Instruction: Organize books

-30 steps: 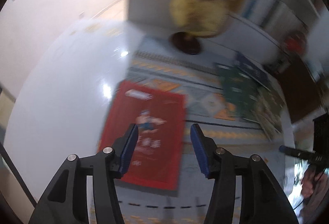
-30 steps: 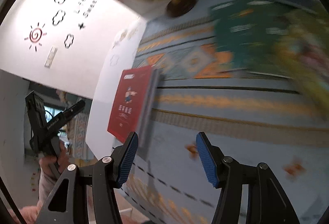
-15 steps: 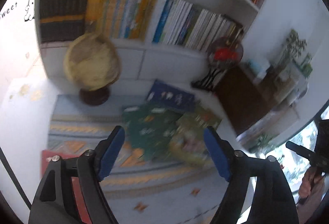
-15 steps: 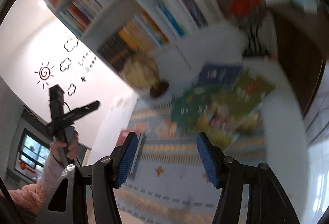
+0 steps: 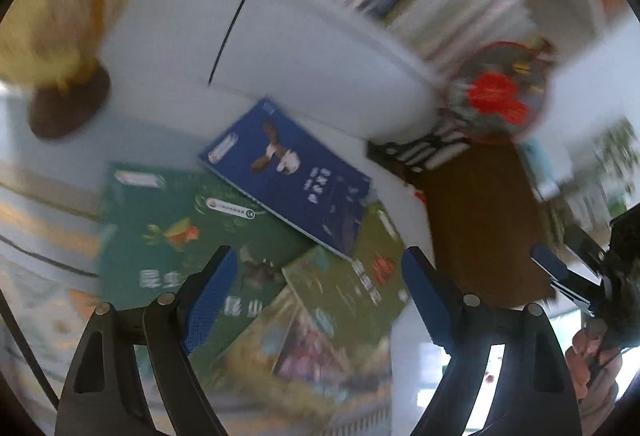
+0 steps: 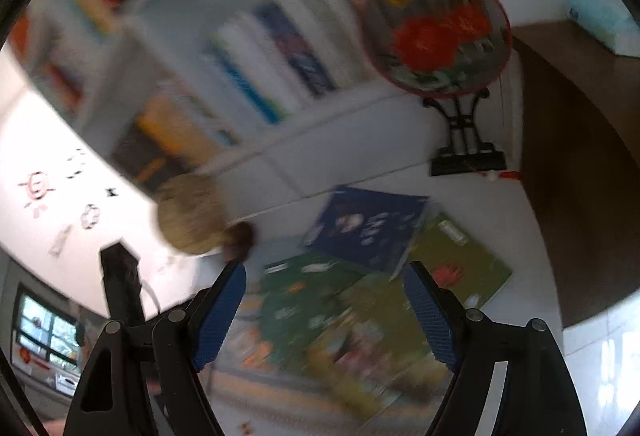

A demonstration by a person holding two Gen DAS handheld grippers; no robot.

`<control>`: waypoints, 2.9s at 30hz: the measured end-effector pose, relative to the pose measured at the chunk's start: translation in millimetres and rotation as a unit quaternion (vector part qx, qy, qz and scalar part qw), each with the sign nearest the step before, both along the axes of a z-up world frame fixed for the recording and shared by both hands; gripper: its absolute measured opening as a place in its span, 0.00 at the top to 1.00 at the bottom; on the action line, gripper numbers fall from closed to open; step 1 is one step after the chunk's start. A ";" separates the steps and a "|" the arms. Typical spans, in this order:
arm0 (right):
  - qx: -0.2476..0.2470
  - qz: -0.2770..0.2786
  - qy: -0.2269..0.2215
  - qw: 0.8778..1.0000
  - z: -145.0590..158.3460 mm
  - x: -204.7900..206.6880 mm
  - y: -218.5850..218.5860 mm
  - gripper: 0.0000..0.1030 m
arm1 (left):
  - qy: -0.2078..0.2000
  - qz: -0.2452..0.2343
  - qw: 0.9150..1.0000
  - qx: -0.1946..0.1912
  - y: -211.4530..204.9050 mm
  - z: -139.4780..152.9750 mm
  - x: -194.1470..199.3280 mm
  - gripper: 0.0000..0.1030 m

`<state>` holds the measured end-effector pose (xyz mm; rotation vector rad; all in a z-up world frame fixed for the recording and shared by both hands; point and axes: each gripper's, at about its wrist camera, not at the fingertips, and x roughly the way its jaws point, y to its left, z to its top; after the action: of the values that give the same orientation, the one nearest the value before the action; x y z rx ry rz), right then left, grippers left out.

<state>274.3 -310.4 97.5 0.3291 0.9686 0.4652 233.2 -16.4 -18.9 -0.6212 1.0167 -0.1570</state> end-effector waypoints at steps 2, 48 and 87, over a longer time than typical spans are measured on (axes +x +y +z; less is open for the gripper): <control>-0.001 -0.002 0.018 1.000 -27.1 38.9 5.9 0.23 | 0.023 0.009 1.000 -0.010 -4.2 -33.8 23.2 0.21; -0.026 0.123 0.114 0.985 -163.0 48.0 109.0 0.55 | 0.065 0.001 0.995 0.082 95.8 -96.5 -27.1 0.58; 0.046 0.159 0.134 0.977 -212.3 31.8 109.0 0.92 | 0.019 -0.073 0.996 -0.039 108.5 -101.7 -37.1 0.58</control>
<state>306.1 -201.3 -114.8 0.3262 1.2729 0.7744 196.1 92.1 -120.6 -0.6235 1.0965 -0.3153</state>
